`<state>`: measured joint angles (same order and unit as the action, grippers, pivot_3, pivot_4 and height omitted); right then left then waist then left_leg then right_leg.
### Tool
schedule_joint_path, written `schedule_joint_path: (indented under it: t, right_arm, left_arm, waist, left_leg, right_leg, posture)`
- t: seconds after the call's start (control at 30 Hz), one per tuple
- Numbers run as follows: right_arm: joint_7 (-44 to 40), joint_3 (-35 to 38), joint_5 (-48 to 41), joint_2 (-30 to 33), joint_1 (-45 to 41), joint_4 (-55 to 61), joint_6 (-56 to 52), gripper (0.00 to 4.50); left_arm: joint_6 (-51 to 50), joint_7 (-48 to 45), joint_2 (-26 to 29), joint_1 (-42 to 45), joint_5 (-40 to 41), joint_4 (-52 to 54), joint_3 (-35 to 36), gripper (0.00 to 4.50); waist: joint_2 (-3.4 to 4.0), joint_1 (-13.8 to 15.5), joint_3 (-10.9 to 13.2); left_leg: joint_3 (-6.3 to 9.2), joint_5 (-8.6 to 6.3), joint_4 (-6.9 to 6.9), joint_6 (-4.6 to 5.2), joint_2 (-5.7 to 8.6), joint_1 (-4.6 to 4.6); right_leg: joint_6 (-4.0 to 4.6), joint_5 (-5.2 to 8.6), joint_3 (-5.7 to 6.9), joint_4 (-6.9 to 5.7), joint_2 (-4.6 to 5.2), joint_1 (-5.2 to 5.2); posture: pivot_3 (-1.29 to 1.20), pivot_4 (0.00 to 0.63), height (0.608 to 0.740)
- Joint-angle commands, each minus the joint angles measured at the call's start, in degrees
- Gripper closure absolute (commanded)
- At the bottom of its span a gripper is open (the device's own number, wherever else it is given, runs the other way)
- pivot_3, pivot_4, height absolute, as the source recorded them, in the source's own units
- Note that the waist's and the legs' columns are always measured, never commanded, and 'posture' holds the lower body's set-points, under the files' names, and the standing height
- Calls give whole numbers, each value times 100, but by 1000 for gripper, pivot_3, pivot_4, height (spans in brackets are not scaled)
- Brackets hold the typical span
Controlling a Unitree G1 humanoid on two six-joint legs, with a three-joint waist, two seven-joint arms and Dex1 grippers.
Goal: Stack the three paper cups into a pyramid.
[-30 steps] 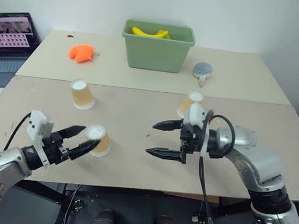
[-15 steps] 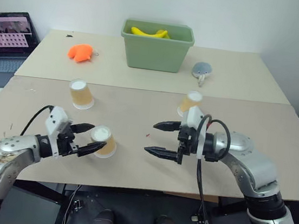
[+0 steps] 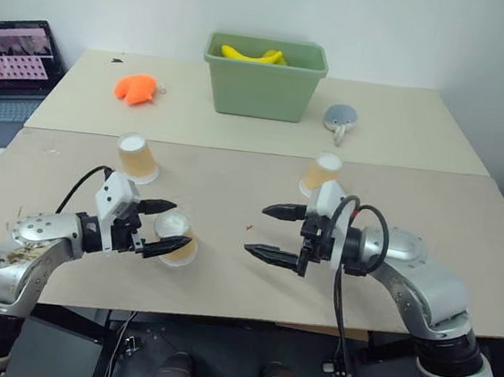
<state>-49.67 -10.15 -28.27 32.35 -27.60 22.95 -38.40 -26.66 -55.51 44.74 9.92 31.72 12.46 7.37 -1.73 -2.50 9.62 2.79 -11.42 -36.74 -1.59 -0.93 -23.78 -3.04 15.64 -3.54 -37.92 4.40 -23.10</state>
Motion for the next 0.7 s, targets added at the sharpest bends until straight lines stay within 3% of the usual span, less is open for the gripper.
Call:
schedule_joint_path:
  t: [0.03,0.13,0.17,0.3,0.57,0.7]
  right_arm:
    - [35,93,-42,26,-14,219,14,64]
    - [48,95,-25,27,-32,202,30,64]
    - [50,98,-21,27,-38,192,36,0]
    - [76,98,-1,11,-57,176,49,0]
    - [135,39,99,-8,-81,97,103,0]
    - [277,43,249,-106,-207,-116,158,0]
  left_arm:
    - [-41,-69,7,76,63,63,60,0]
    - [-72,-82,2,77,65,72,59,0]
    - [-87,-81,-2,83,67,75,58,533]
    - [-131,-91,4,97,60,71,75,1870]
    - [-187,-51,-7,364,23,-23,88,1955]
    - [-202,-143,-94,933,-15,-356,-103,1955]
  waist:
    - [0,2,0]
    - [0,7,0]
    - [0,8,0]
    - [0,6,0]
    - [0,10,0]
    - [-1,11,0]
  left_leg:
    - [1,0,0,0,0,0]
    - [1,0,0,0,1,0]
    - [0,0,0,0,1,0]
    - [0,0,0,0,0,0]
    - [1,0,0,0,1,0]
    - [1,0,-2,0,2,0]
  right_leg:
    - [0,0,0,-2,0,0]
    - [0,0,0,-1,0,1]
    - [0,0,0,-1,1,0]
    - [0,0,0,-1,0,0]
    - [0,0,0,-1,0,0]
    - [0,0,1,-3,0,1]
  posture:
    - [0,150,732]
    - [0,150,732]
    - [0,150,732]
    - [0,150,732]
    - [0,150,732]
    - [0,150,732]
